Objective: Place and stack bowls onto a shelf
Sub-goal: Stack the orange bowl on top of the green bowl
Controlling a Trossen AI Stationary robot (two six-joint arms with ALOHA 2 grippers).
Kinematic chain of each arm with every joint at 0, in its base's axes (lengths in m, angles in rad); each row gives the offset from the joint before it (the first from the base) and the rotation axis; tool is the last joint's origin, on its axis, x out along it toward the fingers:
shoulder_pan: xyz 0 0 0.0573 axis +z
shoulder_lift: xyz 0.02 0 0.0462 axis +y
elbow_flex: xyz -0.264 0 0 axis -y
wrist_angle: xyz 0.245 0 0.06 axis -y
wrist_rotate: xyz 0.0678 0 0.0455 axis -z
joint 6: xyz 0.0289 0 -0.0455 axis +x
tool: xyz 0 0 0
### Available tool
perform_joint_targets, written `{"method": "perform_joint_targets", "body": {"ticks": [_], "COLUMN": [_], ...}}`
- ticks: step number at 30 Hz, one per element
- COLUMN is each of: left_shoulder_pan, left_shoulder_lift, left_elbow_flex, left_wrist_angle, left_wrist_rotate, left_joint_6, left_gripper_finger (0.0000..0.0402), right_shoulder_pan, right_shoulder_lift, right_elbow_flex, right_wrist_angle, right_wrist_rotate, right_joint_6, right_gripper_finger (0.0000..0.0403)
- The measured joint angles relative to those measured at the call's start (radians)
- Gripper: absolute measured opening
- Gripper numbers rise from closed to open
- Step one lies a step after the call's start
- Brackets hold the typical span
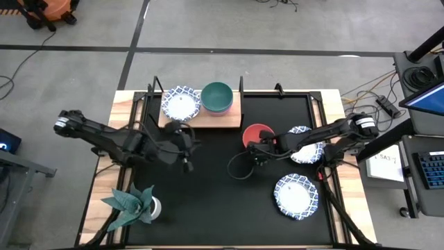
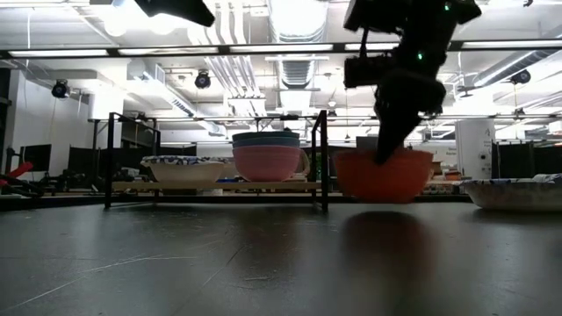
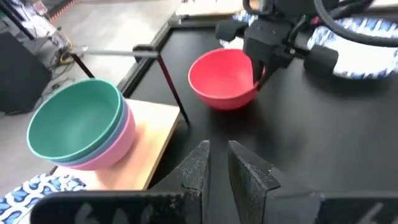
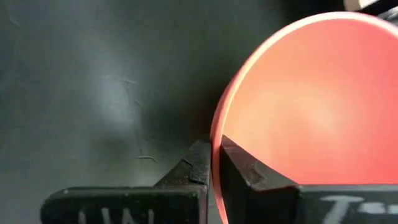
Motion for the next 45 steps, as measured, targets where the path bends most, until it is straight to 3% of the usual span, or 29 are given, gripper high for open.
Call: {"method": "perform_joint_targets", "body": {"ticks": [11,19,26,31,45], "left_shoulder_pan": [0.0,0.0,0.0,0.0,0.0], "left_shoulder_lift": [-0.277,-0.362,-0.372,-0.371,-0.369], "left_elbow_flex": [-0.256,-0.295,-0.295,-0.295,-0.295], "left_wrist_angle": [0.239,0.253,0.252,0.251,0.235], "left_wrist_rotate": [0.001,0.002,0.002,0.002,0.003], "left_joint_6": [0.013,0.024,0.024,0.027,0.04], "left_gripper_finger": [0.0037,0.0037,0.0037,0.0037,0.0037], "right_shoulder_pan": [0.08,0.049,-0.086,-0.201,-0.376], "right_shoulder_lift": [-0.014,-0.01,-0.008,0.005,0.225], "right_elbow_flex": [0.301,0.517,0.537,0.524,0.566], "right_wrist_angle": [-0.124,-0.085,0.08,0.164,0.202], "right_wrist_rotate": [-0.069,-0.032,-0.023,-0.082,-0.117], "right_joint_6": [-0.119,-0.337,-0.516,-0.584,-0.68], "right_gripper_finger": [0.0009,0.0009,0.0009,0.0009,0.0009]}}
